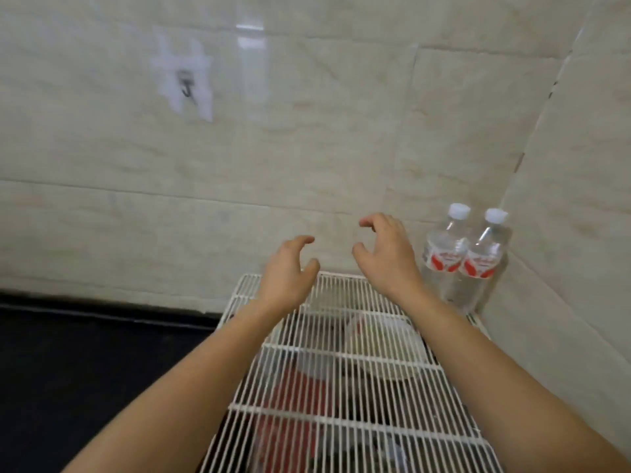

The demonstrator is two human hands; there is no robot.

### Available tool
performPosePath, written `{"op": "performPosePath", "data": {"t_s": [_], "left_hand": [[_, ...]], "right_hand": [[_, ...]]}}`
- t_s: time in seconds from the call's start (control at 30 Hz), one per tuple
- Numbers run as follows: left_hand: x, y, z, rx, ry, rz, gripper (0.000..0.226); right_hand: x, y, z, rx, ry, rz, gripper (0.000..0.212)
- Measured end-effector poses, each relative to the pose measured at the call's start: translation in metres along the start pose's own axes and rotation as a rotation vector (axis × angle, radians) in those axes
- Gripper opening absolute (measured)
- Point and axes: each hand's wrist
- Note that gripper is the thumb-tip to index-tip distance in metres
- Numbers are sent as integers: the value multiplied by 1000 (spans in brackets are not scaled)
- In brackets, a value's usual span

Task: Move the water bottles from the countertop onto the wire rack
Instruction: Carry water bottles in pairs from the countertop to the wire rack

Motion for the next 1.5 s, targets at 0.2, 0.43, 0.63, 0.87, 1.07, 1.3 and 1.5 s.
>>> {"op": "performPosePath", "data": {"t_s": [0.2, 0.43, 0.63, 0.87, 1.07, 1.3, 1.5], "left_hand": [[-97, 117, 114, -166, -224, 6, 43], [-247, 296, 257, -480, -278, -81, 45], [-355, 426, 340, -740, -292, -184, 44], [-432, 505, 417, -913, -221, -319, 45], [-502, 520, 499, -952, -191, -373, 46], [-593, 512, 611, -988, -141, -372, 44], [-647, 516, 693, -1015, -46, -410, 42]], "right_hand": [[130, 27, 120, -110, 20, 381, 41], [270, 82, 310, -159, -25, 577, 42], [364, 118, 463, -257, -75, 724, 47], [449, 134, 595, -398, -67, 861, 47], [532, 110, 690, -486, -70, 913, 47], [641, 53, 775, -441, -60, 989, 42], [713, 16, 820, -347, -59, 1022, 33]]}}
Point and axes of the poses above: each hand's wrist, its own y-axis away from the middle knuckle, its own x-axis out of the palm, z = x × y, and after that the axes turned 14 degrees about z, right-handed
